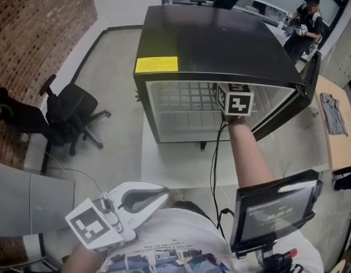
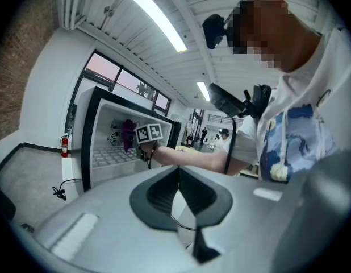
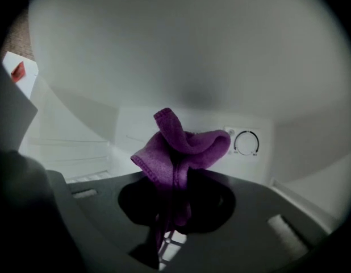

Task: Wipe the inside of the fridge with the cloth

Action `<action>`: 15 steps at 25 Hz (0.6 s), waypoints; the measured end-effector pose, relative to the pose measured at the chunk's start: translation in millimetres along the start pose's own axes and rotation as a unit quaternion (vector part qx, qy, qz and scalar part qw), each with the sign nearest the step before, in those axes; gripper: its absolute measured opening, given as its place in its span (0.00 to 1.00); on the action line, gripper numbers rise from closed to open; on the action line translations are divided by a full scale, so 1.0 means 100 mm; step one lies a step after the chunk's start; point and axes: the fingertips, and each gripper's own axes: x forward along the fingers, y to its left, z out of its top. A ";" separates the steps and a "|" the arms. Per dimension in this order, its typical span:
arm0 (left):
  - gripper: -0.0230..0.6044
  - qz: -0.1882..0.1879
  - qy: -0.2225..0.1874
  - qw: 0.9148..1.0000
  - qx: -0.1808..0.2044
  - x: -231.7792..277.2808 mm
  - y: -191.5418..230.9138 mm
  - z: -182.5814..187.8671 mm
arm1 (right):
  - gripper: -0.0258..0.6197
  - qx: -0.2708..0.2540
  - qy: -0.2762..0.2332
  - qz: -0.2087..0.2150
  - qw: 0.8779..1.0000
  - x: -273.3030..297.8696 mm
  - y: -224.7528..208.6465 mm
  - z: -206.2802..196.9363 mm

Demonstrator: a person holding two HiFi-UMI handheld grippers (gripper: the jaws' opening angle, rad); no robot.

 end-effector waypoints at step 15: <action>0.05 0.041 -0.015 0.999 -0.009 -0.30 -0.05 -0.06 | 0.16 -0.017 -0.010 0.067 0.998 0.18 0.72 0.19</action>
